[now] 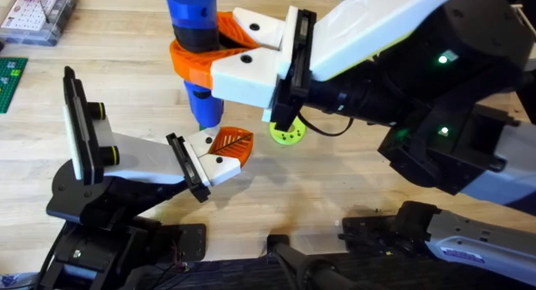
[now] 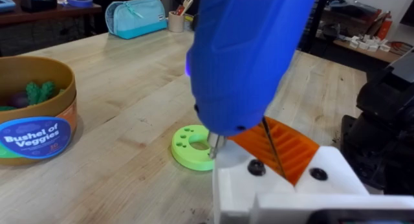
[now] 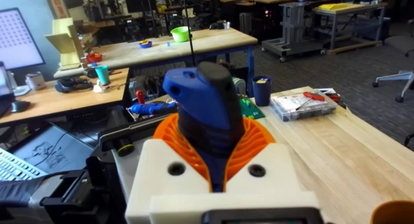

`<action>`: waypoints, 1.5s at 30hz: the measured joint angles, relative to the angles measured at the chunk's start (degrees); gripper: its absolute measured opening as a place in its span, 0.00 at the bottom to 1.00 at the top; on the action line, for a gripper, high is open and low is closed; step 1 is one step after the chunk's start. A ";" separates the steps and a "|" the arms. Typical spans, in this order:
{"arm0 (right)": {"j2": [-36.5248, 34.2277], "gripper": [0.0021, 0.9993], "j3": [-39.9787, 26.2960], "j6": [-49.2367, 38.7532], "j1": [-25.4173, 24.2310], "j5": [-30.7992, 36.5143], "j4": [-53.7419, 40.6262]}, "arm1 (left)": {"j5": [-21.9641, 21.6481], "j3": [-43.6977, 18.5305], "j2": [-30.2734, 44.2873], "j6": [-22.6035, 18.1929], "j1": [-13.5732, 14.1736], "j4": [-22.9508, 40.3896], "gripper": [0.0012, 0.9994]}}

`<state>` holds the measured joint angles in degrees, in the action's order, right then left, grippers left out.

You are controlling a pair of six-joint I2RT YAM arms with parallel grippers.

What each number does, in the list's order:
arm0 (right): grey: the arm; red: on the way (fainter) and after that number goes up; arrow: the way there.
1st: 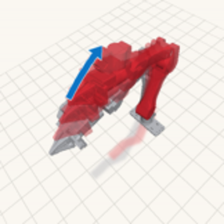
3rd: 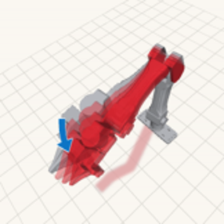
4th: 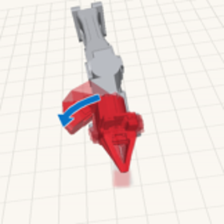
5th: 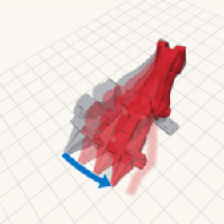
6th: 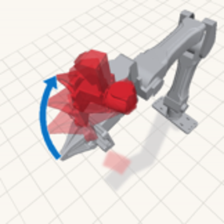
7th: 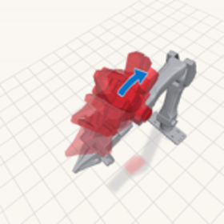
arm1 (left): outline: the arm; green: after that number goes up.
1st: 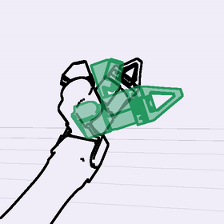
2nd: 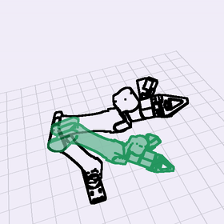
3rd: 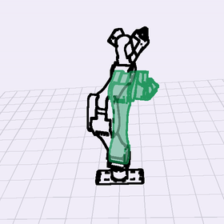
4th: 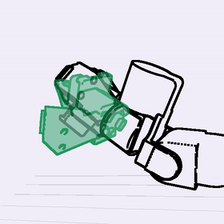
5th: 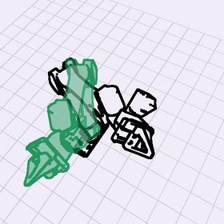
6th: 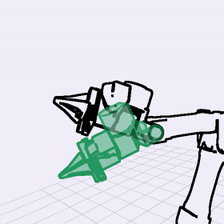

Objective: Pick up the gripper from the table and insert it into the empty holder that is missing its gripper. Then pick up a screw, insert it into the mounting hole, and use the screwdriver to tighten it. Finally, clean up the table by picking up the vegetable and placing it into the bucket.

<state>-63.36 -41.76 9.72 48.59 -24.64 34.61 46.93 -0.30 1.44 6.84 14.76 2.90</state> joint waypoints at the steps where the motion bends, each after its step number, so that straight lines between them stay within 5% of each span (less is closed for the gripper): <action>1: -0.12 0.06 0.02 -0.03 -0.01 -0.03 -0.57 | -0.01 0.00 -0.01 0.06 0.00 0.32 0.01; 21: 4.26 0.06 0.48 -0.10 -1.94 0.13 3.83 | -0.01 -0.02 0.00 0.24 -0.02 0.76 0.01; 32: 2.46 0.05 0.48 10.92 -1.94 0.13 2.82 | -0.01 -0.02 -0.01 0.24 -0.02 0.78 0.01; 45: 1.47 0.06 0.48 13.25 -1.94 0.13 -0.36 | -0.01 -0.02 -0.01 0.24 0.00 0.78 0.01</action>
